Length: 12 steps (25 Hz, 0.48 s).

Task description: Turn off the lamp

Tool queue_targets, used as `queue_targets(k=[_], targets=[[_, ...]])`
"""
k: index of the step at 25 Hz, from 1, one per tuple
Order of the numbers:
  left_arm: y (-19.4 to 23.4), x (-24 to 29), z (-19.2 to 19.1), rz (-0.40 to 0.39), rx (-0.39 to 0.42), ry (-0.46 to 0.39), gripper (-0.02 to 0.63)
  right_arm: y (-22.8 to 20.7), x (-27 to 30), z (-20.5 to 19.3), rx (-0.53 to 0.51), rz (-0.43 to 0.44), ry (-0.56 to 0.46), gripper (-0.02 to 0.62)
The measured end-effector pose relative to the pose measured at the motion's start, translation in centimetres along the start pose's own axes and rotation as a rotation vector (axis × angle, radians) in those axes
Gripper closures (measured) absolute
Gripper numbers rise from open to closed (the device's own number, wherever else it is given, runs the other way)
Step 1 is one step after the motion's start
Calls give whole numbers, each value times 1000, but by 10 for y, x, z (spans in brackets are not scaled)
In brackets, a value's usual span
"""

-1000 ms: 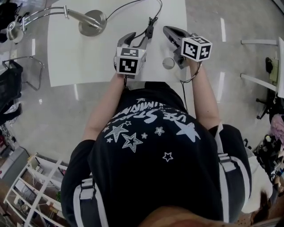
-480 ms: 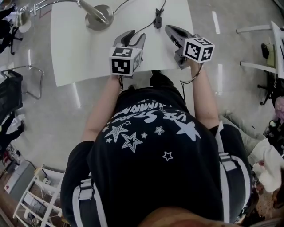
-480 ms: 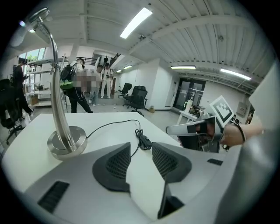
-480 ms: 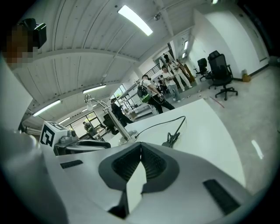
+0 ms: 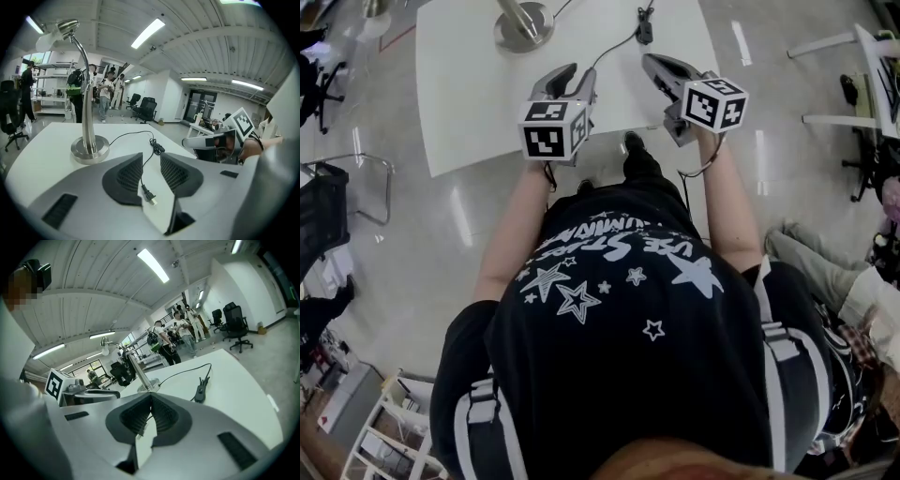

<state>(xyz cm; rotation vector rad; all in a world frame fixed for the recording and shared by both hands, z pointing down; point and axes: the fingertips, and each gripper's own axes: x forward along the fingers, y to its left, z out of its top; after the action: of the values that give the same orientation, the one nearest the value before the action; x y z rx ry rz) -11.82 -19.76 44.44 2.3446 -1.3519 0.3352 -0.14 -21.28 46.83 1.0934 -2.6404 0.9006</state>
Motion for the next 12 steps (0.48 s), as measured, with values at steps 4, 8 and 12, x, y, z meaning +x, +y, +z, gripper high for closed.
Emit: queue_targets(k=[4,8,12], targets=[[6,-23,-7,-2,8,3,527,24,-4,-11,-2,-19,-16,589],[10,-35,-12,-9,11,-5,580,38,-13,-17,24,-39,-65,589],[10,-50,-28,-32,-6,4,593,53,-32,-38,64,-77,-110,589]])
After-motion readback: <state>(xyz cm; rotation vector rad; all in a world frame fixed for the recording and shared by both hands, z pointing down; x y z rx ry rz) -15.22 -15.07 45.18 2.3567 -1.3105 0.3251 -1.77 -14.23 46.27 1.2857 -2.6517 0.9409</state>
